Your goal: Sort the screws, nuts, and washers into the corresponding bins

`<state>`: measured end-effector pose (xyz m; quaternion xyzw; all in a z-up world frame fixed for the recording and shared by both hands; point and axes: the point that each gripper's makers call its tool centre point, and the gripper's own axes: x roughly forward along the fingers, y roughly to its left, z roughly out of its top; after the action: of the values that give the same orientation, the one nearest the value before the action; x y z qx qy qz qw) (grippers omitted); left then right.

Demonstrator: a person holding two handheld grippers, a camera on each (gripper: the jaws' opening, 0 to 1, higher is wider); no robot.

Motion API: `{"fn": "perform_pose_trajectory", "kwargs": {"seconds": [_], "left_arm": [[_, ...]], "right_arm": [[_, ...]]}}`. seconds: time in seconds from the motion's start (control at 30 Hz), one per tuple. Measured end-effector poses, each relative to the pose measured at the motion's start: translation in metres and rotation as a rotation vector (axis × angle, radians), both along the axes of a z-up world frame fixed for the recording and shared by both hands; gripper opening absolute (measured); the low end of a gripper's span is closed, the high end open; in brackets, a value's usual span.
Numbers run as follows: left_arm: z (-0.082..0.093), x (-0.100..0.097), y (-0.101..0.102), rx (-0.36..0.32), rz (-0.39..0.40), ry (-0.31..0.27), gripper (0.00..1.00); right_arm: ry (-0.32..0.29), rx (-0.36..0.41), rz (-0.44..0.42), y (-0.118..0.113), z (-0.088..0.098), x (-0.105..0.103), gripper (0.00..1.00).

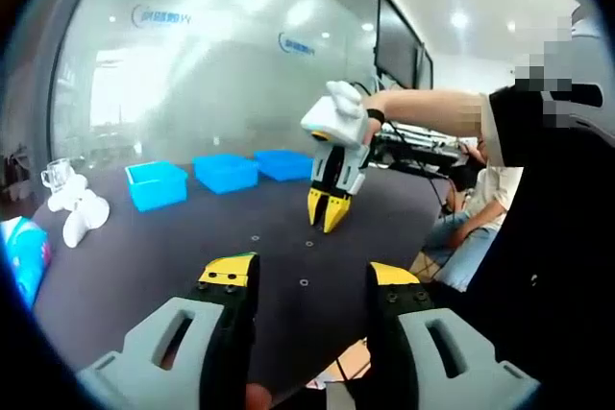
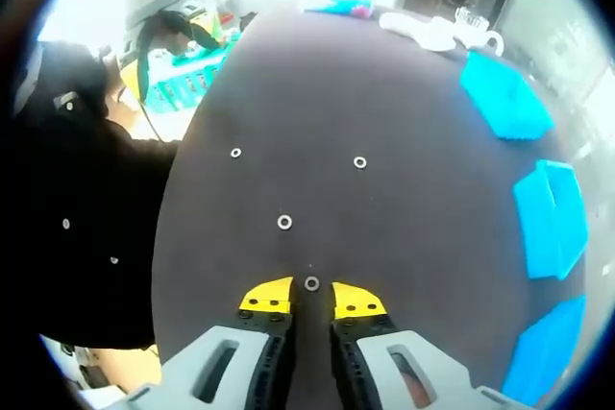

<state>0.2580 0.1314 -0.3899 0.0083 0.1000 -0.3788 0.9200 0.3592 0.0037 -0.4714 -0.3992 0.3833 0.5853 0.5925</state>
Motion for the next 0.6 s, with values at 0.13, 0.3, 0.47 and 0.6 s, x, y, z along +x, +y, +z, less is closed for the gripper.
{"fn": "perform_pose_trajectory", "kwargs": {"seconds": [0.13,0.3,0.47,0.6], "left_arm": [[-0.0003,-0.0006,-0.0006,-0.001,0.0,0.001,0.41],[-0.0012,-0.0008,-0.0016,0.0,0.0,0.004,0.41],[-0.0009,-0.0006,-0.0019,0.001,0.0,0.004,0.41],[0.0004,-0.0001,-0.0008,0.0,0.007,-0.001,0.41]], "right_arm": [[0.007,0.0,-0.001,0.001,0.0,-0.0004,0.09],[0.009,0.0,0.004,0.0021,0.0001,-0.0022,0.03],[-0.003,-0.007,0.018,0.0032,-0.0004,-0.0051,0.02],[-0.004,0.002,0.018,0.0028,0.0019,-0.0088,0.02]]}}
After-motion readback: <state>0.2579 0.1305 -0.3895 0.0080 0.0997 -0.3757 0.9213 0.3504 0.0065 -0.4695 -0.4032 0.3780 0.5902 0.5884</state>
